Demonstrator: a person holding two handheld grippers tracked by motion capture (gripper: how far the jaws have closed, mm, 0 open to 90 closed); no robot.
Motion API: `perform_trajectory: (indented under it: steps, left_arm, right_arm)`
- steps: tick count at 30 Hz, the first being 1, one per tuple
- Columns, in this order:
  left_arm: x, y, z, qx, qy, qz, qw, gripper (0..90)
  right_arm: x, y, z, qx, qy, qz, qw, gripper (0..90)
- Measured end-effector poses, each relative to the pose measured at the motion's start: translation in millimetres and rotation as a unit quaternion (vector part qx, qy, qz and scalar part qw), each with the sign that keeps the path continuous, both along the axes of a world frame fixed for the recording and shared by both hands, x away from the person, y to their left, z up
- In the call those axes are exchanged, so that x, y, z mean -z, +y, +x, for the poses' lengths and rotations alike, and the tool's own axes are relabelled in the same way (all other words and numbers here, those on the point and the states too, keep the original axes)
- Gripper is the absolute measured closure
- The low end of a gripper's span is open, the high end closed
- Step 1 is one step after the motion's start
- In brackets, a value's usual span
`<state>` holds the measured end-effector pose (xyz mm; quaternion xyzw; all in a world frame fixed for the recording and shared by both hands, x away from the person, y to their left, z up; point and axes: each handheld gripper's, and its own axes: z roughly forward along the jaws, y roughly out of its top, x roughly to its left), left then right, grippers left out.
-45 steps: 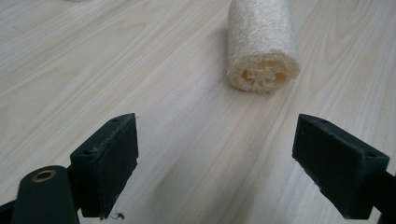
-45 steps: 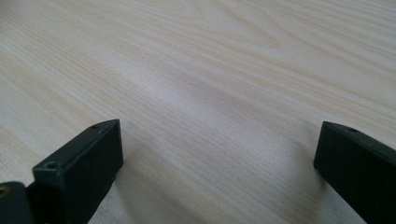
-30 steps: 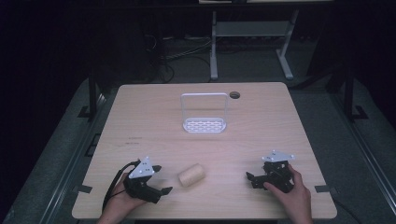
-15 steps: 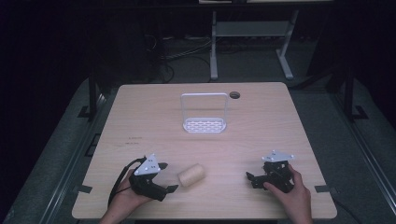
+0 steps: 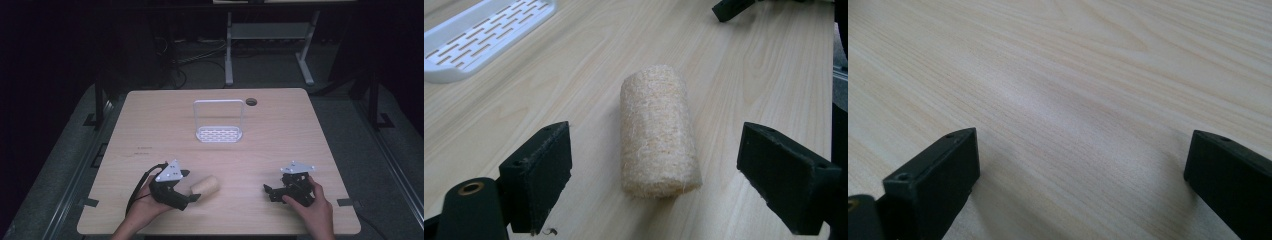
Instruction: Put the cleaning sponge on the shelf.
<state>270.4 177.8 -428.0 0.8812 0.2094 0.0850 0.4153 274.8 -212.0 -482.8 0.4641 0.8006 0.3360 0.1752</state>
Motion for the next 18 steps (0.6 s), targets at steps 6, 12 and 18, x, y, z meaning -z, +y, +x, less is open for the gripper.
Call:
perform_trajectory:
  steps: [6, 12, 18]
  left_arm:
    - [-0.1, -7.2, 4.2, 0.003, 0.001, 0.003, 1.0000, 14.0]
    - [0.0, -15.1, 8.3, 0.005, -0.003, 0.007, 1.0000, 14.0]
    - [2.5, -20.8, 10.3, 0.005, -0.005, 0.011, 0.9999, 14.0]
  right_arm:
    - [0.0, 0.0, 0.0, 0.000, 0.000, 0.000, 1.0000, 1.0]
    - [0.0, 0.0, 0.0, 0.000, 0.000, 0.000, 1.0000, 1.0]
    - [0.0, 0.0, 0.0, 0.000, 0.000, 0.000, 1.0000, 1.0]
